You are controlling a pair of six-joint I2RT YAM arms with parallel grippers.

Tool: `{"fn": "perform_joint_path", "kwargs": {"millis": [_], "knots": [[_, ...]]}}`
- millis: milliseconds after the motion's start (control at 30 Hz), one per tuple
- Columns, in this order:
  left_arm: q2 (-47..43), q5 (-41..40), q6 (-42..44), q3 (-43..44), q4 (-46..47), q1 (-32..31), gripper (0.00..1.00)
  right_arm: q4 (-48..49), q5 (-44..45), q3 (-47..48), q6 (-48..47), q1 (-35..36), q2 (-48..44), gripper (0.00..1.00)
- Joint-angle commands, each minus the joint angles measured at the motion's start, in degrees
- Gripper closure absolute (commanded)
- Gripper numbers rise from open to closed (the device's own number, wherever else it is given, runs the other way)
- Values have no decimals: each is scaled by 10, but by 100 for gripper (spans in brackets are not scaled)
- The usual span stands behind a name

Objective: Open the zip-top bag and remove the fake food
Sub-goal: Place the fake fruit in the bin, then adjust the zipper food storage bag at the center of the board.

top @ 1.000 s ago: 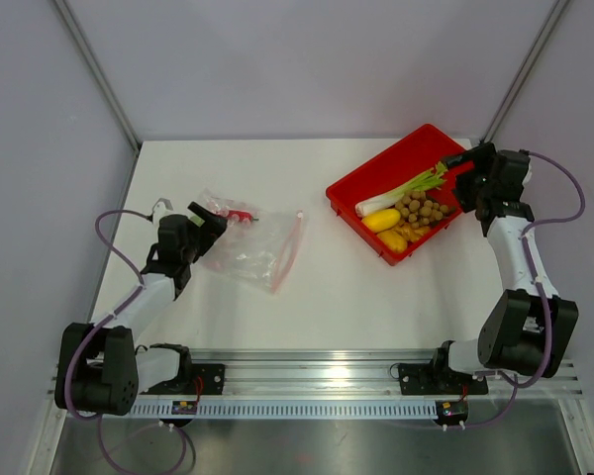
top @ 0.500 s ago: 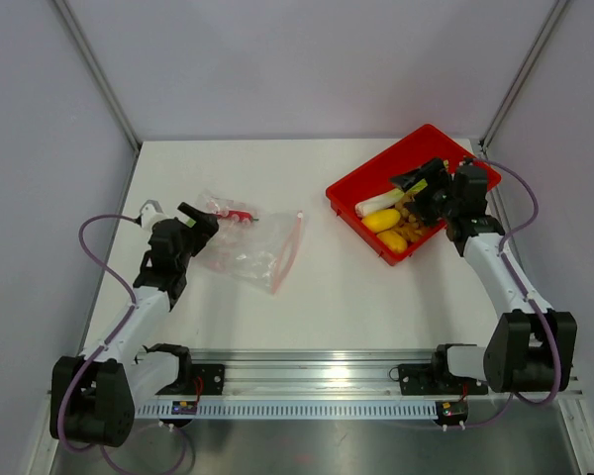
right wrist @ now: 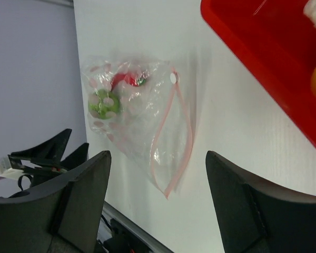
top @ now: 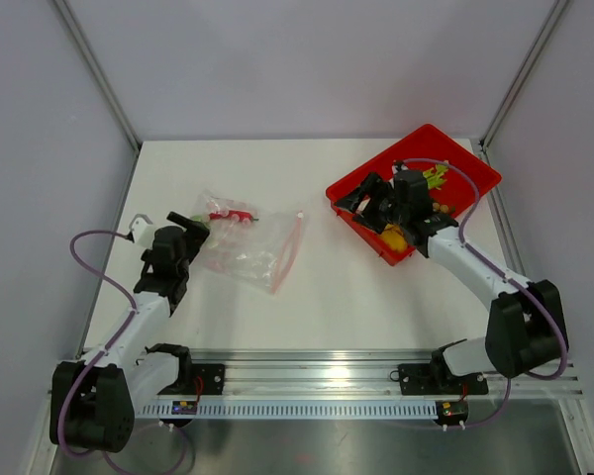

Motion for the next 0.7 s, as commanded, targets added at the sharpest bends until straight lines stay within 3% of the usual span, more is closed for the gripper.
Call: {"fn": "perform_joint_path", "kwargs": {"millis": [0,100,400,667], "knots": [[-5,-62,-37,12,-12,-1,1,-23,12,61,-43,47,38,21],[-1,-90,-73,22,-60,-1,1,-37,36,86,-51,93,73,21],[0,-102,-82,19,-60,-1,1,-38,60,139,-50,178,177,18],[-4,-99,-81,17,-56,-1,1,-55,70,171,-43,210,238,15]]}}
